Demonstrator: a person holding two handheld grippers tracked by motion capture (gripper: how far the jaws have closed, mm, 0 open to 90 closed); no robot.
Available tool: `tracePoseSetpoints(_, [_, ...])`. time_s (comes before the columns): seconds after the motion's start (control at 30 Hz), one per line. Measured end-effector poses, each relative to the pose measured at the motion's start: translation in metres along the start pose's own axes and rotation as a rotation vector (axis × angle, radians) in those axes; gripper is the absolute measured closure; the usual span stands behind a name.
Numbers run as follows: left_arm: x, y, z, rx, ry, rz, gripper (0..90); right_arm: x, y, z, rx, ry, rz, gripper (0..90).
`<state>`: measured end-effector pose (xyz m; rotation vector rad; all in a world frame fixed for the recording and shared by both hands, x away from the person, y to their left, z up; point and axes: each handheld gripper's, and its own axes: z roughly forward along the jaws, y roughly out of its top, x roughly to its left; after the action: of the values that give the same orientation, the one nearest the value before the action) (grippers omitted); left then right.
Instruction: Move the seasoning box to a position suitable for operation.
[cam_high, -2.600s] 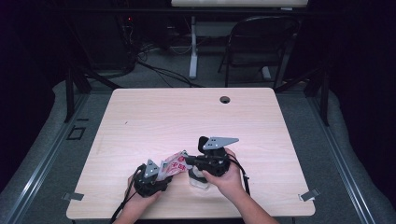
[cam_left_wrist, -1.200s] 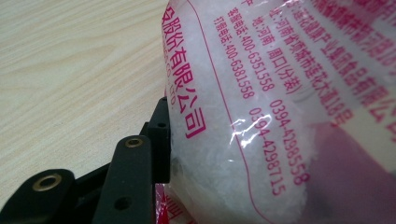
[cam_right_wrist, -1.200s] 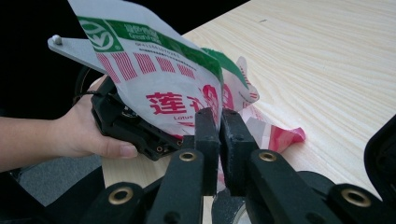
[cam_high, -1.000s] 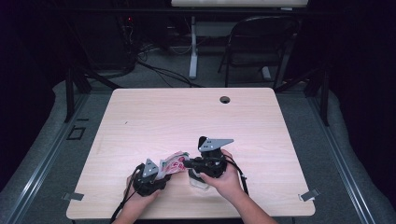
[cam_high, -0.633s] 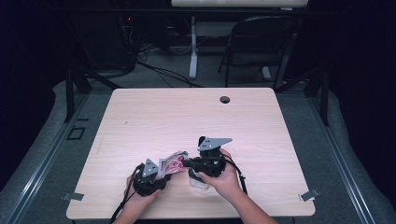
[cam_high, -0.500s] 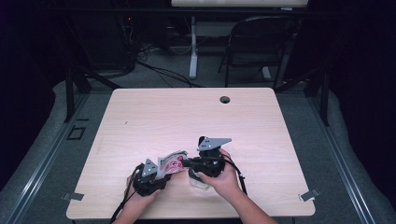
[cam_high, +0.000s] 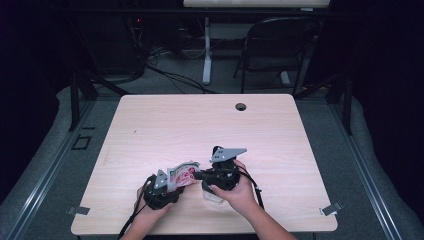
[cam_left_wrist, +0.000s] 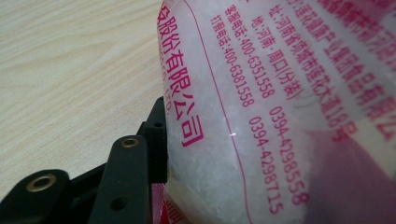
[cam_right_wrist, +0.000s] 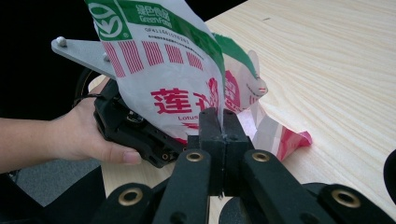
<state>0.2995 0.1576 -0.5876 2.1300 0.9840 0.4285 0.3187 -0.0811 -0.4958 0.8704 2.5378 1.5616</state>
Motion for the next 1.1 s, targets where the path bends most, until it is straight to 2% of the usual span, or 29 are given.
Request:
tracePoseSetpoints(0.37, [-0.002, 0.001, -0.002, -0.004, 0.015, 0.001, 58.4, 0.0, 0.0, -0.001, -0.006, -0.001, 0.005, 90.0])
tracePoseSetpoints(0.63, [-0.002, 0.006, -0.008, -0.021, 0.046, 0.026, 59.0, 0.002, -0.001, -0.005, -0.031, -0.001, 0.004, 90.0])
tracePoseSetpoints(0.83, [-0.002, 0.01, -0.01, -0.035, 0.06, 0.041, 59.4, 0.003, -0.001, -0.01, -0.041, -0.014, -0.021, 89.7])
tracePoseSetpoints(0.97, [0.0, 0.011, -0.01, -0.041, 0.062, 0.034, 59.6, 0.003, -0.002, -0.015, -0.065, -0.021, -0.012, 84.5])
tracePoseSetpoints(1.1, [0.001, 0.013, -0.011, -0.043, 0.073, 0.044, 59.6, 0.001, -0.002, -0.021, -0.081, -0.022, -0.007, 77.4])
